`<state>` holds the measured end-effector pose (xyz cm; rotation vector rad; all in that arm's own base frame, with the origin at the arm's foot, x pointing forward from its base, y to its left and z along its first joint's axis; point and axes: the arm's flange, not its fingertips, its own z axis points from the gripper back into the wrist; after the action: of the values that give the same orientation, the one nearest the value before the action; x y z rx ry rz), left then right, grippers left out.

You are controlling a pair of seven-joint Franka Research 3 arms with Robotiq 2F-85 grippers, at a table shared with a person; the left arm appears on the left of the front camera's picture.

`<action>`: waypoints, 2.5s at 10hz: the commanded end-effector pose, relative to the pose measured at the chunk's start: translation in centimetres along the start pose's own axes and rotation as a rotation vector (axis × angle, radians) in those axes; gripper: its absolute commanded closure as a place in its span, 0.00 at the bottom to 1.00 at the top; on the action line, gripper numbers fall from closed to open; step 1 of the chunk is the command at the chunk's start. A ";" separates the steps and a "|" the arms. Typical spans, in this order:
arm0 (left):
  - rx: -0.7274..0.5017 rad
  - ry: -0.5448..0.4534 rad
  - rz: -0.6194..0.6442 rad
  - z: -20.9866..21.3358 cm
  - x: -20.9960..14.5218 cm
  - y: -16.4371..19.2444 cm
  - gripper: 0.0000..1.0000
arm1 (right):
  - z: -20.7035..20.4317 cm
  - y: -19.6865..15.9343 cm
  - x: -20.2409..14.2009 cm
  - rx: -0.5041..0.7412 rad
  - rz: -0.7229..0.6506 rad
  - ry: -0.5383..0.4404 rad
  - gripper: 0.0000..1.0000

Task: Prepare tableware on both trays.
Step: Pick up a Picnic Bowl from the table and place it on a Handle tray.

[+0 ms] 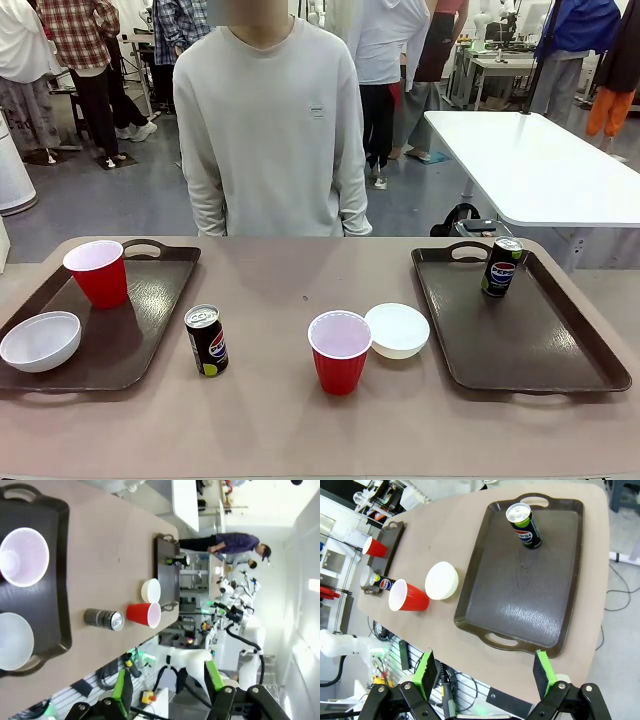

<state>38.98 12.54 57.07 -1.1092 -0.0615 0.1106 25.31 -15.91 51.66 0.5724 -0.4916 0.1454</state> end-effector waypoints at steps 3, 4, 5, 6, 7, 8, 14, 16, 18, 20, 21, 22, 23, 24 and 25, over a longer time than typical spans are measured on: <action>0.000 0.000 0.000 0.0 0.0 0.0 0.24 | -0.1 -0.2 0.0 0.004 -0.002 0.002 0.00; 0.000 0.000 0.000 0.0 0.0 0.0 0.24 | -0.1 -0.2 0.0 0.004 -0.002 0.002 0.00; 0.000 0.000 0.000 0.0 0.0 0.0 0.24 | -0.1 -0.2 0.0 0.004 -0.002 0.002 0.00; 0.000 0.000 0.000 0.0 0.0 0.0 0.24 | -0.1 -0.2 0.0 0.004 -0.002 0.002 0.00; 0.000 0.000 0.000 0.0 0.0 0.0 0.24 | -0.1 -0.2 0.0 0.004 -0.002 0.002 0.00; 0.000 0.000 0.000 0.0 0.0 0.0 0.24 | -0.1 -0.2 0.0 0.004 -0.002 0.002 0.00; 0.000 0.000 0.000 0.0 0.0 0.0 0.24 | -12.6 10.9 7.4 -0.418 -0.008 0.156 0.00; 0.000 0.000 0.000 0.0 0.0 0.0 0.24 | -19.5 12.5 7.6 -0.610 0.048 0.231 0.00; 0.000 0.000 0.000 0.0 0.0 0.0 0.24 | -24.1 13.4 4.5 -0.615 0.046 0.402 0.00; 0.000 0.000 0.000 0.0 0.0 0.0 0.24 | -22.8 13.6 6.7 -0.615 0.080 0.314 0.00; 0.000 0.000 0.000 0.0 0.0 0.0 0.24 | -22.8 13.6 6.7 -0.615 0.080 0.314 0.00; 0.000 0.000 0.000 0.0 0.0 0.0 0.24 | -25.1 13.8 5.3 -0.600 0.076 0.412 0.00; 0.000 0.000 0.000 0.0 0.0 0.0 0.24 | -22.8 12.6 4.6 -0.508 0.020 0.395 0.00; 0.000 0.000 0.000 0.0 0.0 0.0 0.24 | -22.2 12.2 3.2 -0.448 0.003 0.439 0.00; 0.000 0.000 0.000 0.0 0.0 0.0 0.24 | -22.9 12.6 1.2 -0.418 0.031 0.492 0.00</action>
<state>39.14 12.69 56.57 -1.0915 -0.0667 0.0956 35.94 7.45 43.62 0.0481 -0.0919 0.1607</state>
